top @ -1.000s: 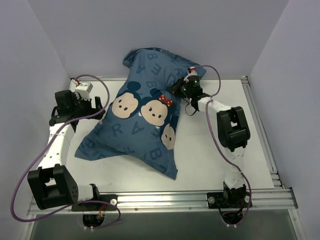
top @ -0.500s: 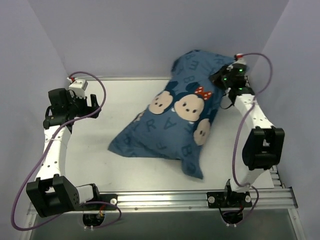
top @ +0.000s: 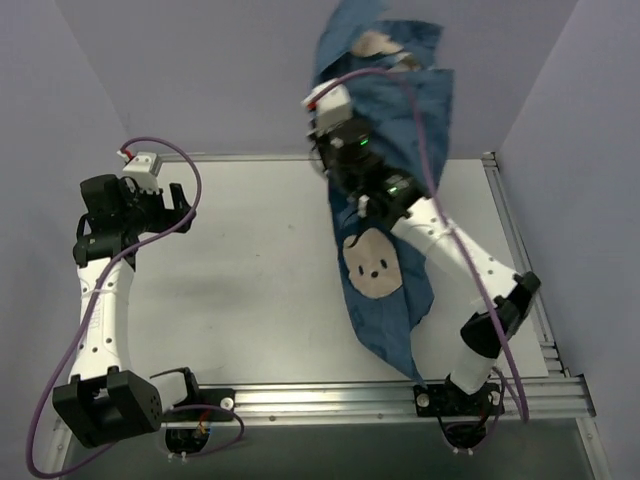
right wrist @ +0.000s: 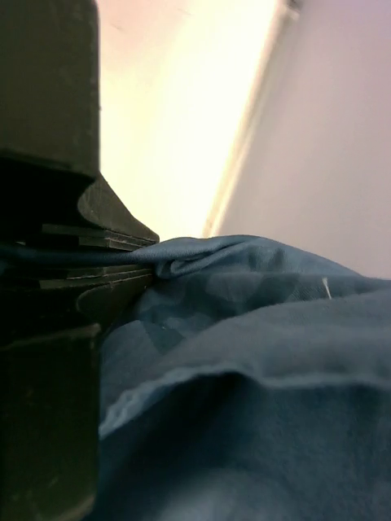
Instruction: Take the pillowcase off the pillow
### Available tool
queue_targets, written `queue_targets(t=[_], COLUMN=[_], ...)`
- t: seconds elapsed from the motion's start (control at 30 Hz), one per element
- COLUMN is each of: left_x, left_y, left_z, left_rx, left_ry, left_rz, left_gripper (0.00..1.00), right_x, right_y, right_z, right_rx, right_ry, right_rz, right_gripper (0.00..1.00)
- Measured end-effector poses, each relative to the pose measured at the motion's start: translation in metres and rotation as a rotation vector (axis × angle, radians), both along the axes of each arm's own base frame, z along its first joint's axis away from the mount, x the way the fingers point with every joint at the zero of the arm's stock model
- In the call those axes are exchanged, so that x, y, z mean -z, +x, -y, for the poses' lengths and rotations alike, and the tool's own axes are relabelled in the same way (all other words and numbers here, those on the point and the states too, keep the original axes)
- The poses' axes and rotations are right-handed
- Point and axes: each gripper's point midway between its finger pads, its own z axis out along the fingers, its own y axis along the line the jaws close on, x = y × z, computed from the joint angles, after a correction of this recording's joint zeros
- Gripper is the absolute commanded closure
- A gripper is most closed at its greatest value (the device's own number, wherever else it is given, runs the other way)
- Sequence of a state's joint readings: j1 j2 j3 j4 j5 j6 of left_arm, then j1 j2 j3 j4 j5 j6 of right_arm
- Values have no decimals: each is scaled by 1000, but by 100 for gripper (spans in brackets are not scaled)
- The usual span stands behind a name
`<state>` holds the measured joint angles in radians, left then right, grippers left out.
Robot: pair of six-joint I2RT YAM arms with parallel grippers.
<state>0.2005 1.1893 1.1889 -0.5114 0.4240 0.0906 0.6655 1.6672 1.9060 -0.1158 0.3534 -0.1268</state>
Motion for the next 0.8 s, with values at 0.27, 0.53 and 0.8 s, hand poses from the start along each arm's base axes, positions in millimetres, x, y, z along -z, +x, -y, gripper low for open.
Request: queue_targets(t=[0.27,0.53,0.8], left_x=[-33,-58,-18], left_y=[-6,-19,-17], left_z=[-38,-60,-45], left_rx=[-124,-200,-117], left_ry=[-31,-22,-4], left_rz=[48,109,-2], left_gripper=[6,6,6], right_x=[248,364,268], right_y=[-99,-204,-255], right_z=[-203,-223,-190], right_rx=[-377,-608,-809], right_ry=[-493,-706,-433], right_rz=[-275,-462,-425], right_gripper=[75,33,11])
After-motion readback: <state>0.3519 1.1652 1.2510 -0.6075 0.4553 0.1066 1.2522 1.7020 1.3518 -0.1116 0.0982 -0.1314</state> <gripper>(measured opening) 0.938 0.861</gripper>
